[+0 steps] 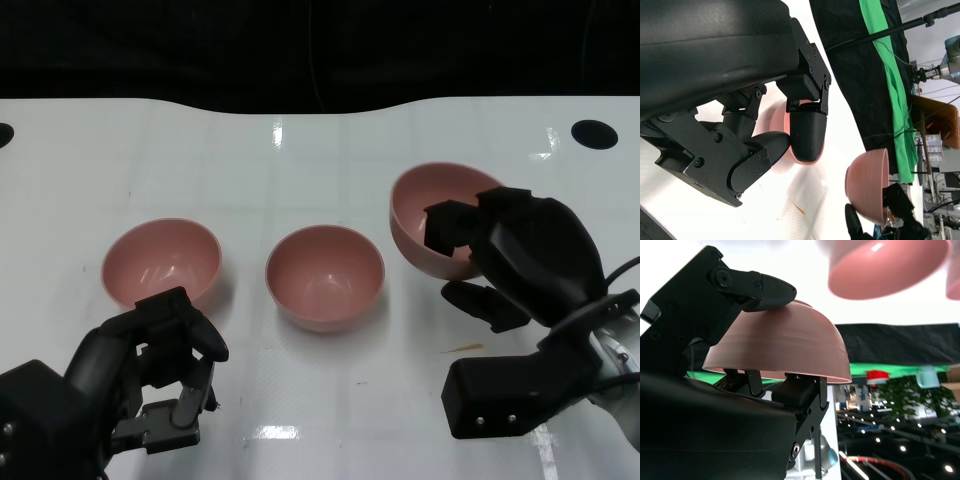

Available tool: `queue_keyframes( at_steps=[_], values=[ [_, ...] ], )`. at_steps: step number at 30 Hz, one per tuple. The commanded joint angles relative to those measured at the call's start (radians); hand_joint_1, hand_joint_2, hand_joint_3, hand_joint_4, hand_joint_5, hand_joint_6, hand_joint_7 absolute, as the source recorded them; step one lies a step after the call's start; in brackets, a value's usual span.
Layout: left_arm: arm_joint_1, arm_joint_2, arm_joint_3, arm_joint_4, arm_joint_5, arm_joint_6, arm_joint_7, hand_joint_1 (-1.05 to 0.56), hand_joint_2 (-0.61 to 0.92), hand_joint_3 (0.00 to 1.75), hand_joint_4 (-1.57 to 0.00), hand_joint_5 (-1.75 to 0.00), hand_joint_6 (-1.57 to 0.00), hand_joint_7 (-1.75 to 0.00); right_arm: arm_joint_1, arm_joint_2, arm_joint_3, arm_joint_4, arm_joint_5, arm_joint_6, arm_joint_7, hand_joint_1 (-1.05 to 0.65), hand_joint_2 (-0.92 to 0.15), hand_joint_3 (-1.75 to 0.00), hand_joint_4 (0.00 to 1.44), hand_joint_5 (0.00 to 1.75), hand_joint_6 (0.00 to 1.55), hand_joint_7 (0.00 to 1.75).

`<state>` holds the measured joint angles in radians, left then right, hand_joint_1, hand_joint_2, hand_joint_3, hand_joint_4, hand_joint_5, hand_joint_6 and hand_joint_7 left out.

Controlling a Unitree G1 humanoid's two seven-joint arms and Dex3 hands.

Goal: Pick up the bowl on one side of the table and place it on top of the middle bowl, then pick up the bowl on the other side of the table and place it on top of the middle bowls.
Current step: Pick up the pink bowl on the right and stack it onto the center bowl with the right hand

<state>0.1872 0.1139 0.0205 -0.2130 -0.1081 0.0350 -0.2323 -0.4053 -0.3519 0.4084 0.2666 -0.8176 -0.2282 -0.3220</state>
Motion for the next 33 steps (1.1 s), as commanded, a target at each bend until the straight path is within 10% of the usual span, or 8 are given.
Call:
queue_keyframes(
  at_steps=[1,7,12,19,33],
  values=[
    [0.001,0.008,-0.001,-0.003,0.018,0.001,0.016,-0.11,0.45,1.27,-0.78,-1.75,-0.74,-1.54,-0.046,0.010,0.000,-0.004,0.001,-0.007,0.024,-0.20,-0.35,-1.25,0.93,1.75,0.73,1.69],
    [0.000,0.006,-0.004,-0.005,0.023,0.006,0.015,-0.10,0.45,1.29,-0.78,-1.75,-0.74,-1.54,-0.081,0.040,0.014,0.010,-0.004,-0.018,0.047,-0.19,-0.34,-1.27,0.93,1.75,0.72,1.74],
    [0.004,0.006,-0.008,-0.015,0.025,0.013,0.019,-0.10,0.44,1.29,-0.78,-1.75,-0.74,-1.54,-0.104,0.064,0.026,0.022,0.012,-0.033,0.072,-0.20,-0.32,-1.28,0.91,1.75,0.84,1.32],
    [0.005,0.006,-0.010,-0.020,0.031,0.016,0.023,-0.09,0.45,1.28,-0.78,-1.75,-0.73,-1.53,-0.142,0.120,0.041,0.069,0.015,-0.040,0.076,-0.20,-0.31,-1.27,0.95,1.75,0.82,1.56],
    [0.008,0.002,-0.017,-0.022,0.024,0.013,0.019,-0.11,0.45,1.25,-0.78,-1.75,-0.73,-1.53,-0.206,0.201,0.094,0.207,-0.002,-0.039,0.066,-0.18,-0.36,-1.10,0.92,1.75,0.88,1.33]
  ],
)
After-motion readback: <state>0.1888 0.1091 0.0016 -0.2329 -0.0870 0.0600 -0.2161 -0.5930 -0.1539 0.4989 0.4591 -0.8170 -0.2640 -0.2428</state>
